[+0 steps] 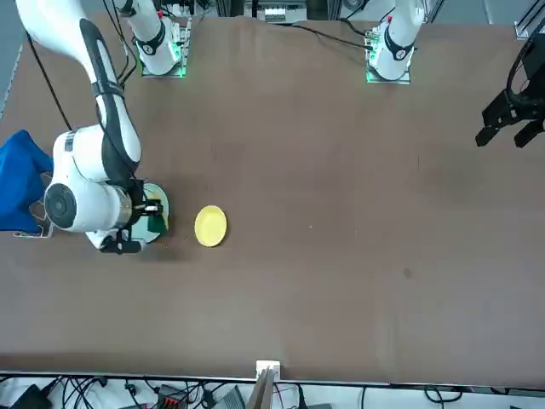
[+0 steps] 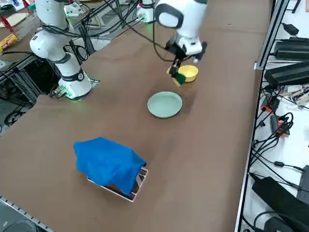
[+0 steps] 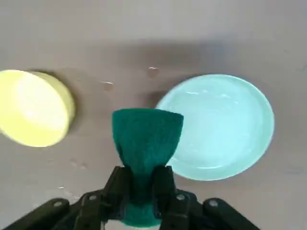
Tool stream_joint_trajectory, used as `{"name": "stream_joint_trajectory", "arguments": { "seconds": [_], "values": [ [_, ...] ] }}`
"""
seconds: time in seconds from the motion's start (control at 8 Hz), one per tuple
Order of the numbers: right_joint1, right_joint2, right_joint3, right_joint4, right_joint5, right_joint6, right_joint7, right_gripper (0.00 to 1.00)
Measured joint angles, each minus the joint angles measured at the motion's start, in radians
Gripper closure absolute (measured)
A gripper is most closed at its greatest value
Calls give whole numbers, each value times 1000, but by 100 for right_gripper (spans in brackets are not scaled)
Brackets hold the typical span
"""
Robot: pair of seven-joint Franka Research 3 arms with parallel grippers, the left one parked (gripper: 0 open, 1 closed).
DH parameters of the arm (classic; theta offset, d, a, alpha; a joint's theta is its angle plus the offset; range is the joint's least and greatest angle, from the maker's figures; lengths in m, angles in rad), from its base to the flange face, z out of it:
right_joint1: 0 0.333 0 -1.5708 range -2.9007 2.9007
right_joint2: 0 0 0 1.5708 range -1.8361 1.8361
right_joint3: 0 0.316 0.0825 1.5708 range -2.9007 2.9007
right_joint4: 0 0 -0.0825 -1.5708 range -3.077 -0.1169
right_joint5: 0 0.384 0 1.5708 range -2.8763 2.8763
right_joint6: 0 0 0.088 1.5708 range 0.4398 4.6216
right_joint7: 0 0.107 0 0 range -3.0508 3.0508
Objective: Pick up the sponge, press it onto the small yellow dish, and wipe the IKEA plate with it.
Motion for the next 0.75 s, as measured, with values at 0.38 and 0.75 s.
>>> {"name": "stream_joint_trajectory", "arguments": {
  "seconds": [0.38,0.75],
  "values": [
    [-80,-68,0,-247,-1,164,-84,72],
    [-104,-75,0,-359,-1,271,-102,72]
  ]
}}
